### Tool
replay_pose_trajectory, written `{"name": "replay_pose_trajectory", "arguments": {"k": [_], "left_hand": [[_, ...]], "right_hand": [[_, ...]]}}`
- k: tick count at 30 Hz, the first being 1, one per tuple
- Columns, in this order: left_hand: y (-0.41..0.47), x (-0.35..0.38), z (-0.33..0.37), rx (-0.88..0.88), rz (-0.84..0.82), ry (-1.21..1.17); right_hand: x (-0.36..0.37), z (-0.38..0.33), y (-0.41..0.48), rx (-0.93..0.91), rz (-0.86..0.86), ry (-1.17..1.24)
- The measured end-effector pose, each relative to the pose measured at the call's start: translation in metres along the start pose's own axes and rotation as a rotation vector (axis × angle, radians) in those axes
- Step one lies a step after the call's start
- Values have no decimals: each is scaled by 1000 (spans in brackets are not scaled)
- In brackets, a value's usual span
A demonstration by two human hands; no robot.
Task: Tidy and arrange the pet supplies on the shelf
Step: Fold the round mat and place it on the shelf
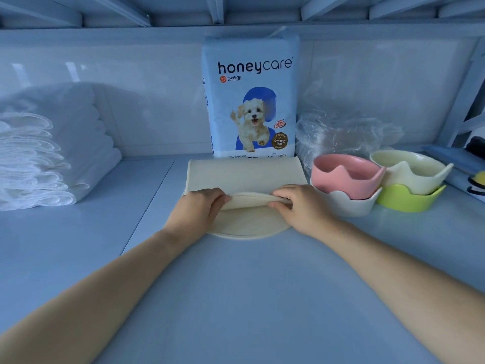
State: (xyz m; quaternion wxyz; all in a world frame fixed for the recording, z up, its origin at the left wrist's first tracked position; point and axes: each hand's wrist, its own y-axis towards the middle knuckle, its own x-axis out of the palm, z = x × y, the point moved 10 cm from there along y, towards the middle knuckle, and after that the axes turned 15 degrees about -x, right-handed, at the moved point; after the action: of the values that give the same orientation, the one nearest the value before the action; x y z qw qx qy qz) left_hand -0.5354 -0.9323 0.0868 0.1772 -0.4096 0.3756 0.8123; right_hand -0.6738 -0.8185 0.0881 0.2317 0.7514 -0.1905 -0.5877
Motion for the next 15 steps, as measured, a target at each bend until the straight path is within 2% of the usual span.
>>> {"name": "replay_pose_trajectory", "arguments": {"k": [2, 4, 8, 15], "left_hand": [[-7, -12, 4, 12, 93, -29], [-15, -20, 9, 75, 116, -51], [-22, -1, 5, 100, -114, -18], [-19, 3, 2, 99, -281, -158]], "right_hand": [[-10, -5, 1, -20, 72, -13], [-13, -9, 1, -53, 76, -25], [9, -9, -4, -71, -165, 54], [14, -6, -8, 0, -255, 125]]}}
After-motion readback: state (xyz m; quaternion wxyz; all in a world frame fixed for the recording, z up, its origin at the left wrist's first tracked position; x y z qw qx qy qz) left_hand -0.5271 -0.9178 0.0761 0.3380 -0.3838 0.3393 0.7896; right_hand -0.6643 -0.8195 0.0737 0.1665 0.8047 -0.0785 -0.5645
